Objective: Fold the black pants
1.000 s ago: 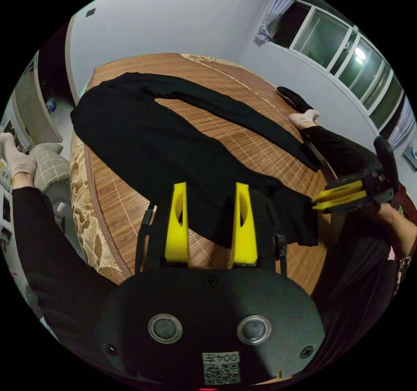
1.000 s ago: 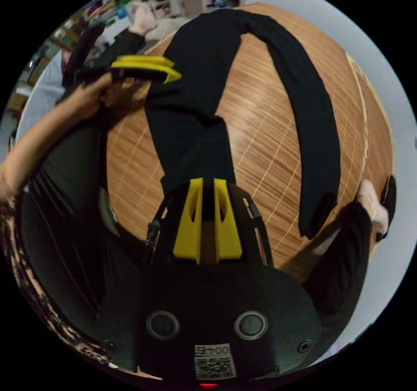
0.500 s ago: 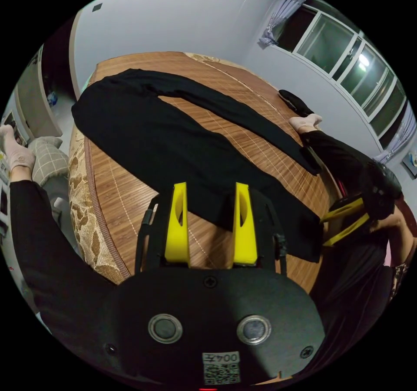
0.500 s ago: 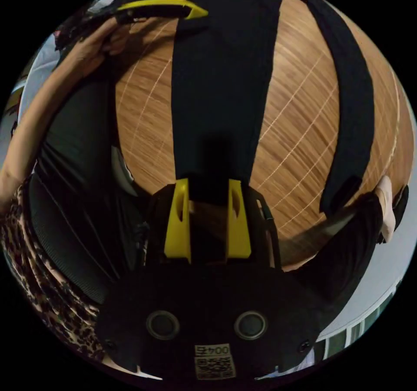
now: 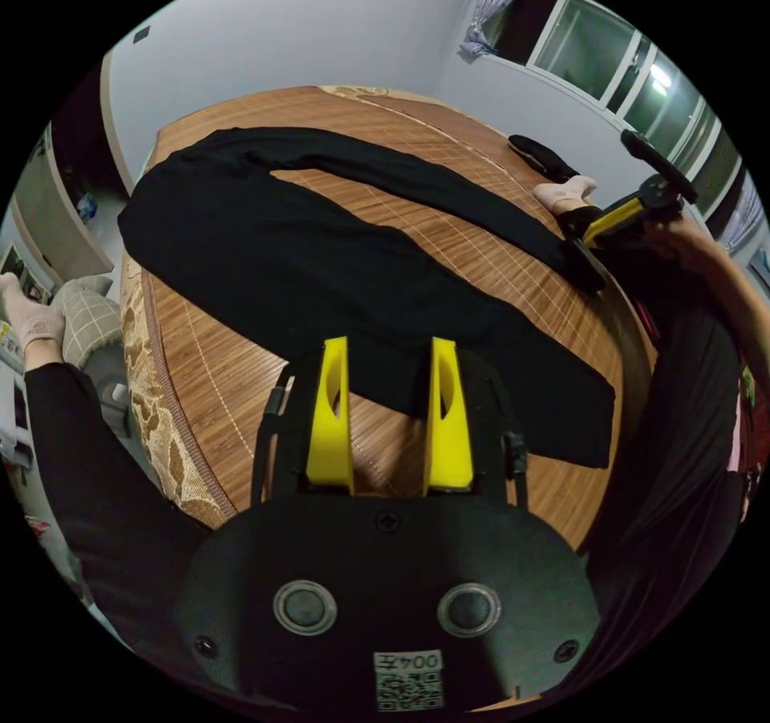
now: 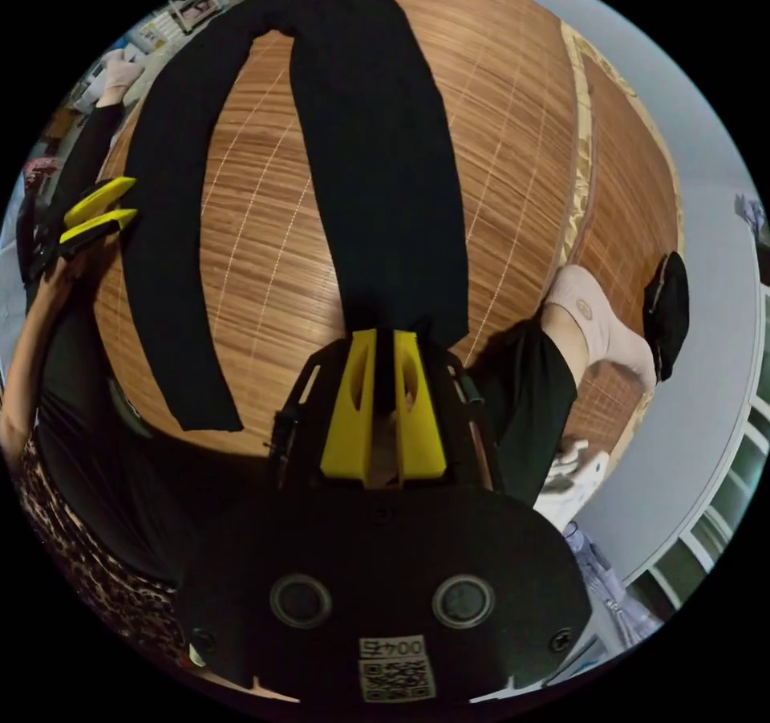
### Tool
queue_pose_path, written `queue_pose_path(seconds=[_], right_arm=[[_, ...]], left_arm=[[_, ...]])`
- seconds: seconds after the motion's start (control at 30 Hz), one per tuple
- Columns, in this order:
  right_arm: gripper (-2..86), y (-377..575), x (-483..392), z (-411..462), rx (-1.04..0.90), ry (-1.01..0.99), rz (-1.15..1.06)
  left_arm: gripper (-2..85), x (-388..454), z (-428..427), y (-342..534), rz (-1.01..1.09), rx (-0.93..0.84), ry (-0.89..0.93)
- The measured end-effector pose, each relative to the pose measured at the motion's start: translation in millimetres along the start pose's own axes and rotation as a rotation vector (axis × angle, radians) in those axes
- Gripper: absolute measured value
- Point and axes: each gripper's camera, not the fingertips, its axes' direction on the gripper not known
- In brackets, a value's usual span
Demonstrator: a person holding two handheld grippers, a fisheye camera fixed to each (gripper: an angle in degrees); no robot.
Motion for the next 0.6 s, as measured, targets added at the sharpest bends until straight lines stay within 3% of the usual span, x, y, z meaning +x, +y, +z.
queue_pose_path(seconds=[0.07, 0.2, 0.37, 0.5, 0.6], right_arm=[[6.9, -10.0, -5.6, 13.1, -0.049, 0.023, -0.021], [11.6, -3.0, 19.5, 51.6, -0.368, 0.129, 0.166], [10.1, 35.7, 36.8, -4.5, -0.104, 0.061, 0.309], [7.9, 55.5, 52.8, -24.0, 0.115, -0.203, 0.341], [8.3, 49.0, 47.6, -6.6, 0.108, -0.322, 0.332]], left_arm=[[13.8, 1.3, -0.2, 1.4, -0.001, 0.001, -0.002], [13.7, 4.7, -0.7, 3.6, 0.000, 0.000, -0.008], [13.8, 7.4, -1.6, 5.4, -0.001, -0.001, -0.001], [13.8, 9.7, -2.1, 6.7, 0.001, -0.001, 0.002], [13.9, 13.1, -2.0, 7.3, 0.008, -0.004, -0.005]])
